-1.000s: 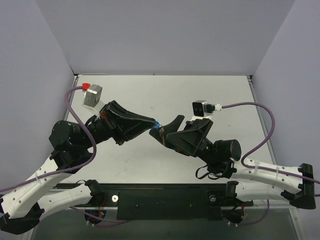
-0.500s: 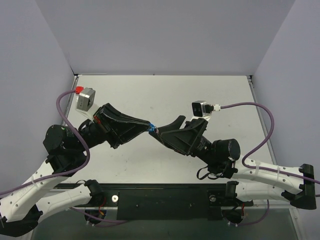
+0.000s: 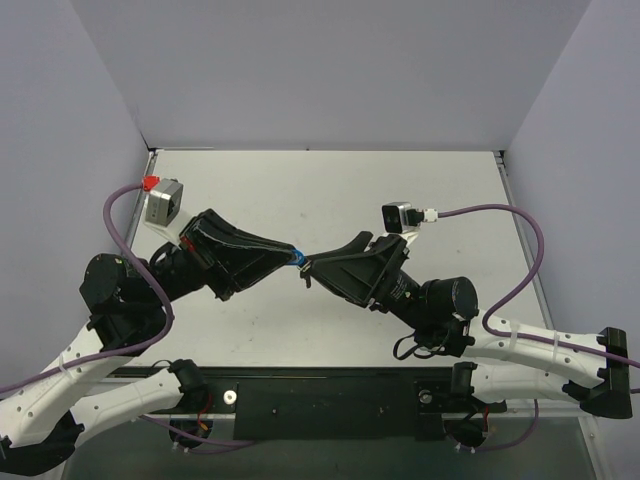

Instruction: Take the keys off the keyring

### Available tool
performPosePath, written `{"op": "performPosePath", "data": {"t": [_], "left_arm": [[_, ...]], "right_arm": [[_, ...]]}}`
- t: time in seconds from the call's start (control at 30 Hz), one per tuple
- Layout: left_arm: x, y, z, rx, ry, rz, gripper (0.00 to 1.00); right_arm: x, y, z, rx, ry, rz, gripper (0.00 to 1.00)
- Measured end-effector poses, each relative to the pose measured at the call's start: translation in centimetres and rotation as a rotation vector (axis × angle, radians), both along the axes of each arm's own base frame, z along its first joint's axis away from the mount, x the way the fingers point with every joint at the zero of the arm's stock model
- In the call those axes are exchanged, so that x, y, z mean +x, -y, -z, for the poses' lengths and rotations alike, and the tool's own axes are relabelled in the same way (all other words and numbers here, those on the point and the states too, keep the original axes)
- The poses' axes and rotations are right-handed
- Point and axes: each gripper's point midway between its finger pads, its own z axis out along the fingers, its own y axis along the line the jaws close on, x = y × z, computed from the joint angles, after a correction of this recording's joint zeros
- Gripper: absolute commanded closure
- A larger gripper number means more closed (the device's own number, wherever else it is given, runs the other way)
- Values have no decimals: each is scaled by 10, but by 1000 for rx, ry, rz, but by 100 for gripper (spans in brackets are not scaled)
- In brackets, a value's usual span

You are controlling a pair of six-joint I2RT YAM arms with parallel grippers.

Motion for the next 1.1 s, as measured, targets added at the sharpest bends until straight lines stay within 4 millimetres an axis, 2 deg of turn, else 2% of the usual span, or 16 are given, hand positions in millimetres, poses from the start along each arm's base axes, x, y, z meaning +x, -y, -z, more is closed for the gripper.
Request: {"op": "performPosePath", "data": {"t": [0.17,1.1], "left_arm": [[0,0,3,3,-2,-1,100],[7,-4,4,4,-13,-50,100]], "right_arm": [[1,-1,2,-10,-4,5,70],[4,-7,10,-46,-14,15,84]]}}
